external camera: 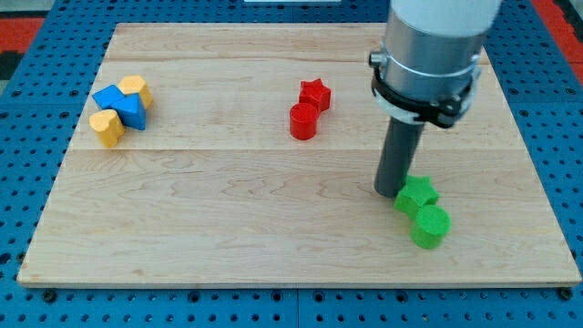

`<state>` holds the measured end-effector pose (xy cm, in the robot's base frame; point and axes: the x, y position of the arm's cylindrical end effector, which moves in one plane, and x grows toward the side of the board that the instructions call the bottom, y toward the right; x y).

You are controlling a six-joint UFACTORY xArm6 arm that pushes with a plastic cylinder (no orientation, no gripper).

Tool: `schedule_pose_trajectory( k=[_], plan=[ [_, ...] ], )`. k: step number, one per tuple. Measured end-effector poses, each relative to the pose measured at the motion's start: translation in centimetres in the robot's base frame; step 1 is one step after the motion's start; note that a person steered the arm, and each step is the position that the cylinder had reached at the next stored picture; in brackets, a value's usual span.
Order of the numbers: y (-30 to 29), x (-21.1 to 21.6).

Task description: Push the red circle into the green star

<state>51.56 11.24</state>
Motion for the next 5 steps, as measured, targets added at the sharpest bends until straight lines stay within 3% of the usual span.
schedule_pose_trajectory(
  k=[1, 4, 5],
  plan=[
    [-0.9, -2.0],
    [-3.8, -21.4],
    [-9.2, -22.6]
  ],
)
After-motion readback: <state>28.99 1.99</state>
